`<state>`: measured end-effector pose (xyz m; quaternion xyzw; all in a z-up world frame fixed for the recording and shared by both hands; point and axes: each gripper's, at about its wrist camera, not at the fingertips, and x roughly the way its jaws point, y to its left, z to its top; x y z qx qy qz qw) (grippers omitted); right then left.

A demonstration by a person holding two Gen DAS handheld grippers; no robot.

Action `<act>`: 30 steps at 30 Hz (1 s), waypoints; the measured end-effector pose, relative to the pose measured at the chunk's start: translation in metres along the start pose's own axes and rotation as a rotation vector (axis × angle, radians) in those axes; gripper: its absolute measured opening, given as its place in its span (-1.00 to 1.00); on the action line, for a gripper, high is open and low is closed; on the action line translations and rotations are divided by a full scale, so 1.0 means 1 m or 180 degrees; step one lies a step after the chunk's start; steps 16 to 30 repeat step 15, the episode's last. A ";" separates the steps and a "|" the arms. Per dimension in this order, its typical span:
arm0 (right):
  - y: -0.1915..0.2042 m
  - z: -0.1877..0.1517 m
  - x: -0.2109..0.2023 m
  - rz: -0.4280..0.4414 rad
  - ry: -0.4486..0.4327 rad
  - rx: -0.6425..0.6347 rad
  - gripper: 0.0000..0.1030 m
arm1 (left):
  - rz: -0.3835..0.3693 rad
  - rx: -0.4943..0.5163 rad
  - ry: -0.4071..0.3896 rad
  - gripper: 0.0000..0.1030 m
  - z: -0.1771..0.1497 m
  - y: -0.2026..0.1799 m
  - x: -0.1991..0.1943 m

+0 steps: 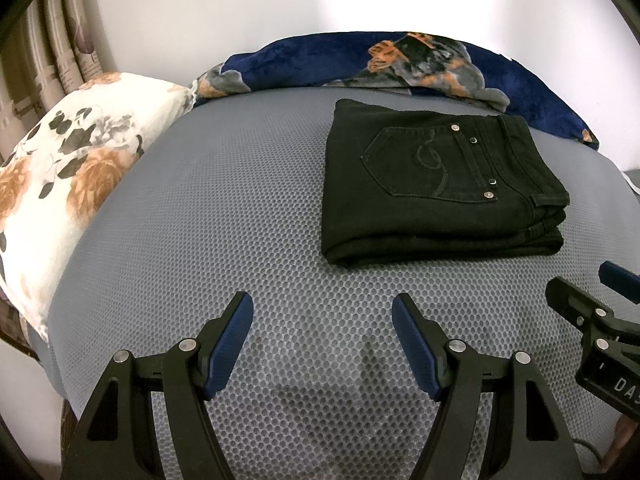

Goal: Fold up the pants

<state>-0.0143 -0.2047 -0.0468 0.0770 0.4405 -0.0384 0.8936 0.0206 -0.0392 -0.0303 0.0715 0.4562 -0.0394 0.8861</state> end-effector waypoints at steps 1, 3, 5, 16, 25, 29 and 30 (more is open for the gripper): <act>0.000 0.000 0.000 -0.0002 0.0004 -0.0001 0.56 | -0.0003 0.0001 0.0001 0.40 0.000 0.000 0.000; 0.000 -0.001 0.000 0.0002 0.0003 0.0005 0.56 | -0.0004 0.0001 0.0001 0.40 0.000 0.000 0.001; 0.000 -0.001 0.000 -0.0005 0.0005 0.0000 0.56 | -0.0012 0.0003 0.0003 0.40 -0.001 0.001 0.001; 0.000 -0.001 -0.001 -0.0002 0.0003 0.0006 0.56 | -0.0032 0.0007 0.0012 0.40 -0.001 0.003 0.001; 0.000 -0.001 -0.001 -0.0002 0.0003 0.0006 0.56 | -0.0032 0.0007 0.0012 0.40 -0.001 0.003 0.001; 0.000 -0.001 -0.001 -0.0002 0.0003 0.0006 0.56 | -0.0032 0.0007 0.0012 0.40 -0.001 0.003 0.001; 0.000 -0.001 -0.001 -0.0002 0.0003 0.0006 0.56 | -0.0032 0.0007 0.0012 0.40 -0.001 0.003 0.001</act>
